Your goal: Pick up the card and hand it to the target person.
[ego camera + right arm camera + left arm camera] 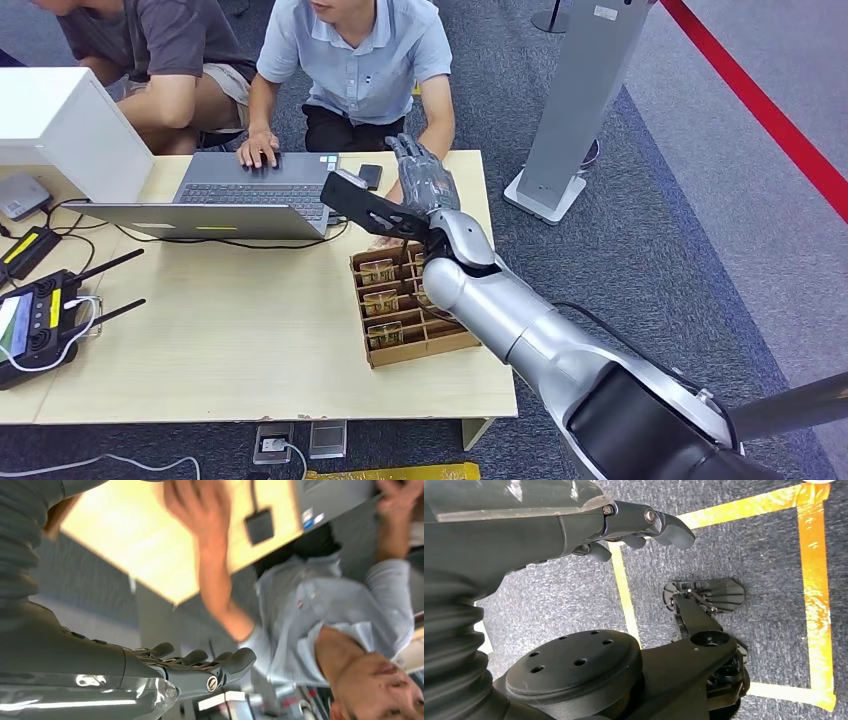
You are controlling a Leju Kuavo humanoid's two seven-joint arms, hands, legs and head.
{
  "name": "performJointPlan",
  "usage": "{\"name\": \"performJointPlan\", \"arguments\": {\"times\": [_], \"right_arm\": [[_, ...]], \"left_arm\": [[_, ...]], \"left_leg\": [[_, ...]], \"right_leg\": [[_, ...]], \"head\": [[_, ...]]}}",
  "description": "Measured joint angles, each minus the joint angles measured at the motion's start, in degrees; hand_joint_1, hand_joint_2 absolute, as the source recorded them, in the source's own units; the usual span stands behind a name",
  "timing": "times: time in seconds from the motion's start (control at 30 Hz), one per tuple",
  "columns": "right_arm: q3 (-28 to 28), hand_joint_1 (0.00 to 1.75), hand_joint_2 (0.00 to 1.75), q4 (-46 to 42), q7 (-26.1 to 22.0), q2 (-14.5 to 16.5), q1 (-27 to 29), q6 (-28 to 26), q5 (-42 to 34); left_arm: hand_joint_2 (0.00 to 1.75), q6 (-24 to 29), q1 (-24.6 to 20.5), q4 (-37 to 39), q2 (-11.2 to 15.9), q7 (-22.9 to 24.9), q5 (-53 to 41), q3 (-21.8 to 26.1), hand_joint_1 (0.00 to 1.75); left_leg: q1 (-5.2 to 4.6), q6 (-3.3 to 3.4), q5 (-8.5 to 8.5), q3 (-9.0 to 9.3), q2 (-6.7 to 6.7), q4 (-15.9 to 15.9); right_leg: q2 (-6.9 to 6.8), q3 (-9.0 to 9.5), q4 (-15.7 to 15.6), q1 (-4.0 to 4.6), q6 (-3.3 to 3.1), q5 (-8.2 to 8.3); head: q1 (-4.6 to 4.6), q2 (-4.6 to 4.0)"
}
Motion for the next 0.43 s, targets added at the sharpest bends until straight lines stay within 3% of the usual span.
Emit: {"name": "performJointPlan", "arguments": {"times": [0.17,0.3,0.43], "right_arm": [[-3.1,0.0,1.75,-14.2,2.3,-5.2,5.5,0.9,-10.7],[-6.6,0.0,1.75,-31.3,5.5,-11.4,13.2,-0.1,-12.3],[-10.8,0.0,1.75,-46.9,5.4,-16.8,22.3,-0.8,-11.1]], "left_arm": [[1.75,0.4,0.1,0.0,0.0,0.7,1.0,0.0,0.0],[1.75,0.6,0.5,0.0,0.1,0.7,1.8,0.0,0.0],[1.75,0.6,0.8,0.1,0.2,0.0,2.2,0.0,0.0]], "left_leg": [[0.0,0.0,0.0,0.02,0.0,0.0],[0.0,0.01,-0.03,0.04,-0.01,0.0],[0.0,0.01,-0.09,0.07,0.0,0.0]], "right_leg": [[-0.02,0.01,0.0,0.0,0.0,0.0],[-0.02,0.03,-0.1,0.0,0.01,0.0],[-0.01,0.09,-0.2,0.0,0.02,-0.01]], "head": [[-0.03,0.0],[-0.02,0.0],[0.19,0.0]]}}
